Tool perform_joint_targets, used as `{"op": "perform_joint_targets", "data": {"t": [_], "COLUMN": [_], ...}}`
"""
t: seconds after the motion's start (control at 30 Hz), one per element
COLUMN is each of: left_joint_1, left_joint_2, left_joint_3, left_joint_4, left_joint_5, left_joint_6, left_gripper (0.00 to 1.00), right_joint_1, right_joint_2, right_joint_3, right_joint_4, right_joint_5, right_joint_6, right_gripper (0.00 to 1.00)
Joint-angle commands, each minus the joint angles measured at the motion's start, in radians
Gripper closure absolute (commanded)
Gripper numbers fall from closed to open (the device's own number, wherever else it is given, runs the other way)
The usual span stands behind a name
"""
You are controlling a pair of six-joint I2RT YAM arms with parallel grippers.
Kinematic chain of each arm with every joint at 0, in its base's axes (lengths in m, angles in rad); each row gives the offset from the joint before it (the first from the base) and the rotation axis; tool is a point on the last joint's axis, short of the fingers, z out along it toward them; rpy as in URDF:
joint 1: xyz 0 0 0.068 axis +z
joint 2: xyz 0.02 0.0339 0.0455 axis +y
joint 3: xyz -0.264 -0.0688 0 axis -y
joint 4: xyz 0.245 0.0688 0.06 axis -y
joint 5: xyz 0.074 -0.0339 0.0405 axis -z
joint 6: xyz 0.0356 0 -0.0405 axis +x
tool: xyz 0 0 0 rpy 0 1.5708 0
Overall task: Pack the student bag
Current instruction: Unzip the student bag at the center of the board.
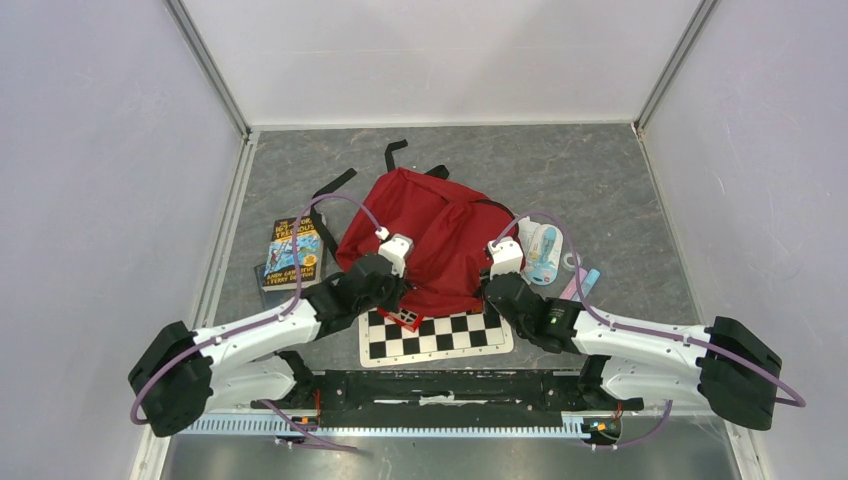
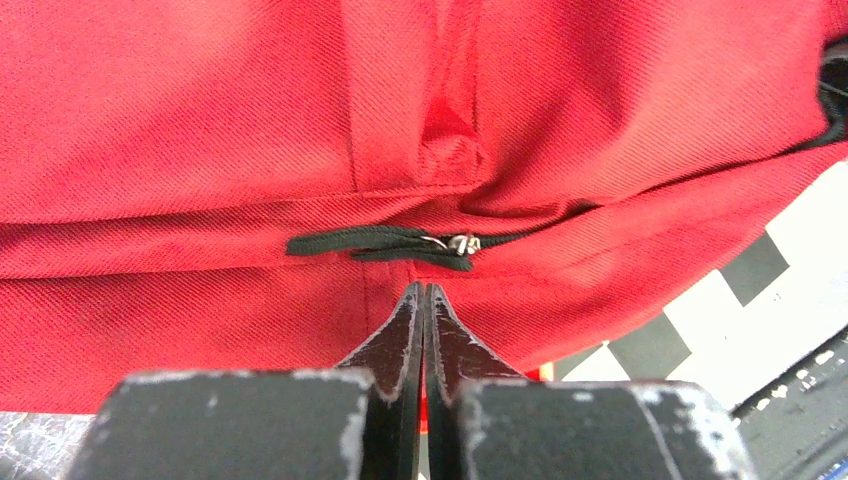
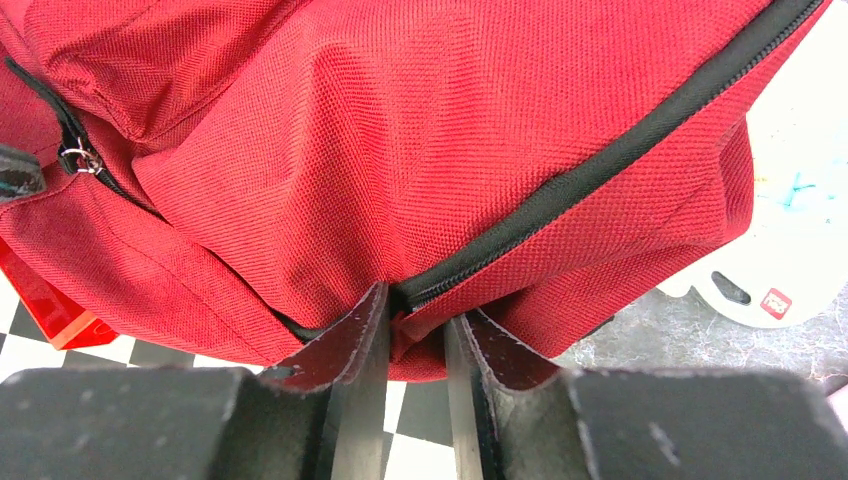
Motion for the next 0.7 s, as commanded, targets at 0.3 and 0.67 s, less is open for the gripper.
{"op": "perform_joint_targets", "data": {"t": [0.3, 0.67], "left_joint_1": [-0.020, 0.172], "left_joint_2": [-0.144, -0.134], "left_joint_3": [0.071, 0.100], "left_joint_4": [-0.185, -0.311], "left_joint_5": [-0.138, -0.034], "left_joint_6": [-0.228, -0.421], "left_gripper": [0.85, 0.35], "right_joint_1": [-0.005, -0.005], "right_joint_2": [-0.025, -0.050], "right_joint_3": [0.017, 0.196], "right_joint_4": [-0.036, -0.126], "right_joint_5": [0.002, -0.076], "right_joint_6": [-0.019, -0.312], "right_gripper": [0.55, 0.16]}}
